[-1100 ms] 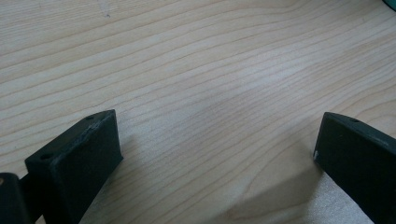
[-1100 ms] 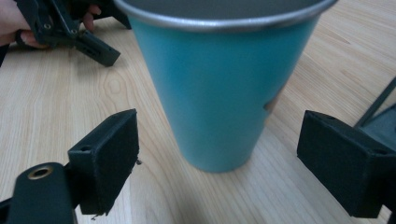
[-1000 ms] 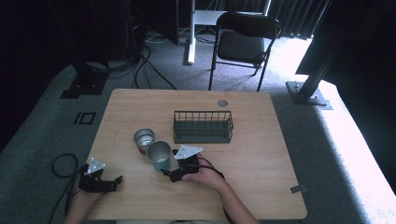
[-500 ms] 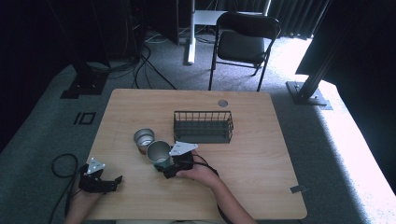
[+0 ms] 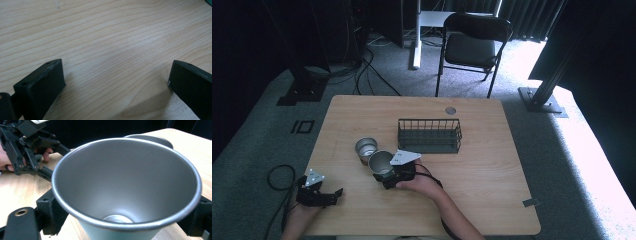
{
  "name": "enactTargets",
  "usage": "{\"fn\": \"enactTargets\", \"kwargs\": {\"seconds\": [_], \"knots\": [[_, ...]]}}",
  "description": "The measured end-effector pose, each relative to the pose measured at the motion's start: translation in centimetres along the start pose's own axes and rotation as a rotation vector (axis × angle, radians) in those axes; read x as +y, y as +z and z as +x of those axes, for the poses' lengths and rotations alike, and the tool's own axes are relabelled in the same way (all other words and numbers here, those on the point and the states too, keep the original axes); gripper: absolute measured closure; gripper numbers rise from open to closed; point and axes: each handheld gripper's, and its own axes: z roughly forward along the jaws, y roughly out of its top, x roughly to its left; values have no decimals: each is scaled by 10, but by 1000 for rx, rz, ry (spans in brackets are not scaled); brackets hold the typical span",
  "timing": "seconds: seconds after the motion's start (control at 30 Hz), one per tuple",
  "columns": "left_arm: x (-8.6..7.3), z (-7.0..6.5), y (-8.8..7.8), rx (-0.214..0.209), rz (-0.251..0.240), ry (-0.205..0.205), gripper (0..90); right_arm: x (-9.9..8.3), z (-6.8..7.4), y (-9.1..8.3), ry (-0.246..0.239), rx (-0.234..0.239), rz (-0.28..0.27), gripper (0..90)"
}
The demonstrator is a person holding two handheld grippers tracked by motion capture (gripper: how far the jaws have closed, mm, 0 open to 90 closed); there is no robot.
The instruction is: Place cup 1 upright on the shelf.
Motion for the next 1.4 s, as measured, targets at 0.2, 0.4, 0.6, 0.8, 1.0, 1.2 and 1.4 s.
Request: {"fn": "enactTargets", "kwargs": {"seconds": [0.2,0.4,0.6,0.8,1.0,1.2,1.4], "knots": [[0,0,0,0,0,0,12,1,0,0,1,-1,3,145],[0,0,0,0,0,0,12,3,1,-3,-5,29,3,145],[0,0,0,0,0,0,12,7,1,-9,-11,35,7,145],[0,0,0,0,0,0,12,14,0,-19,5,38,-7,145],[0,0,0,1,0,1,12,25,-4,-29,7,29,-20,145],[0,0,0,0,0,1,12,34,-9,-40,27,34,-38,145],[0,0,0,0,-1,1,12,43,-13,-51,29,18,-53,145]]}}
